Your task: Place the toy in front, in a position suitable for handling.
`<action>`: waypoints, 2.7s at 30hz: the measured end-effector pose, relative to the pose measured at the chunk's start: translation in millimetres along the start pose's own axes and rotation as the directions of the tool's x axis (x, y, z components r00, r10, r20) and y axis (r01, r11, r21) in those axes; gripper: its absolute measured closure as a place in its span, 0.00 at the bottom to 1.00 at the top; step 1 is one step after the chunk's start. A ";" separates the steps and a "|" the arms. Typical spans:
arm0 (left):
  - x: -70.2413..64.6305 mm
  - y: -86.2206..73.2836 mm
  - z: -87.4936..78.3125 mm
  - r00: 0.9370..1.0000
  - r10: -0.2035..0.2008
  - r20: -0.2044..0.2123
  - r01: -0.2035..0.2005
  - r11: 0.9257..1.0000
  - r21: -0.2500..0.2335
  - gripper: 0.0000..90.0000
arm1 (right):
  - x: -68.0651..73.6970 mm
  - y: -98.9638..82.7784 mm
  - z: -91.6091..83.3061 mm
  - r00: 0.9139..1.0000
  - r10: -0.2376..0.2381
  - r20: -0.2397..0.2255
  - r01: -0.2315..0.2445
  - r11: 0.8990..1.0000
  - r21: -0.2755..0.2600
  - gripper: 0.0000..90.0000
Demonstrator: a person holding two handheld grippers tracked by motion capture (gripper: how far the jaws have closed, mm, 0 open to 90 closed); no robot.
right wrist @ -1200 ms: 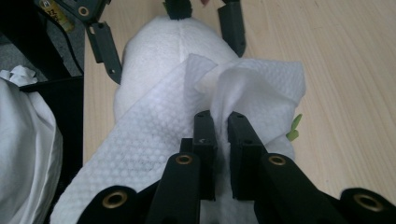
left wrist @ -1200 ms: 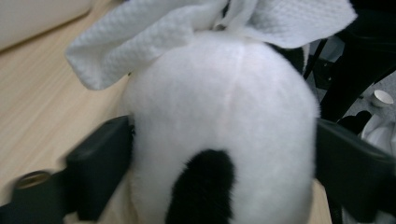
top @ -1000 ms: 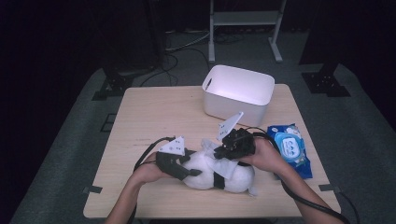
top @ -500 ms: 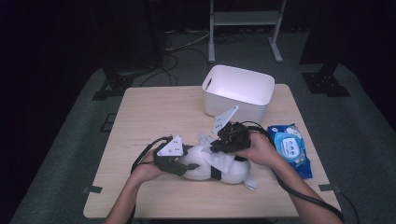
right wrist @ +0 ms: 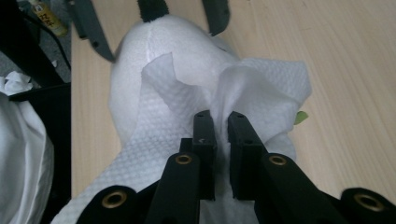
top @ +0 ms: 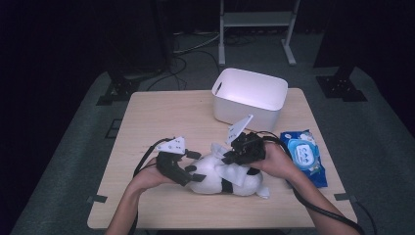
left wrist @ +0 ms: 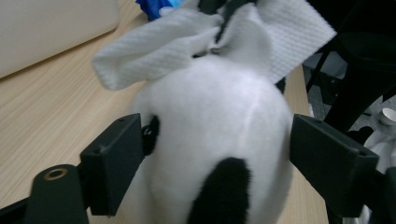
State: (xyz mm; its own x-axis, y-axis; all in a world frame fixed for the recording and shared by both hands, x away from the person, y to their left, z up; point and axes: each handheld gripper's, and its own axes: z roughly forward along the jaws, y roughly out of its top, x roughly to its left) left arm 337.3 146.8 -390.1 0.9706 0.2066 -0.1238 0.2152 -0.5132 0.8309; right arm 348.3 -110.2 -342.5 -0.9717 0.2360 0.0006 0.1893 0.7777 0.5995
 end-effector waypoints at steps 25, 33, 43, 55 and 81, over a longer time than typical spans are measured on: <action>-3.1 -1.7 13.0 0.996 -0.049 0.079 0.042 0.995 0.095 0.08 | 12.0 13.7 -0.5 0.998 -0.069 -0.001 0.069 0.995 0.071 0.91; -0.2 0.7 4.9 0.995 -0.080 0.059 0.076 0.995 0.062 0.02 | 13.6 4.1 4.2 0.997 -0.055 -0.052 0.058 0.996 0.066 0.91; 3.6 -10.3 28.9 0.977 -0.163 0.141 0.141 0.978 0.153 0.00 | 19.5 4.6 10.0 0.992 -0.071 -0.103 0.080 0.993 0.084 0.91; 0.7 -11.7 24.2 0.992 -0.068 0.103 0.056 0.991 0.120 0.27 | 15.7 3.5 11.0 0.992 -0.055 -0.113 0.062 0.996 0.063 0.91; -1.6 -7.5 23.0 0.980 0.138 -0.146 -0.124 0.987 0.104 0.30 | -17.0 3.0 4.4 0.999 0.046 0.008 -0.046 0.999 0.008 0.91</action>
State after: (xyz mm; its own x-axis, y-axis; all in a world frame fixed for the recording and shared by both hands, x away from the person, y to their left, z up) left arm 336.6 131.2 -408.7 0.9648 0.2528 0.0725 0.1035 -0.6187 0.7788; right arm 365.9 -109.2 -344.2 -0.9610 0.2759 0.0215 0.2345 0.7709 0.5923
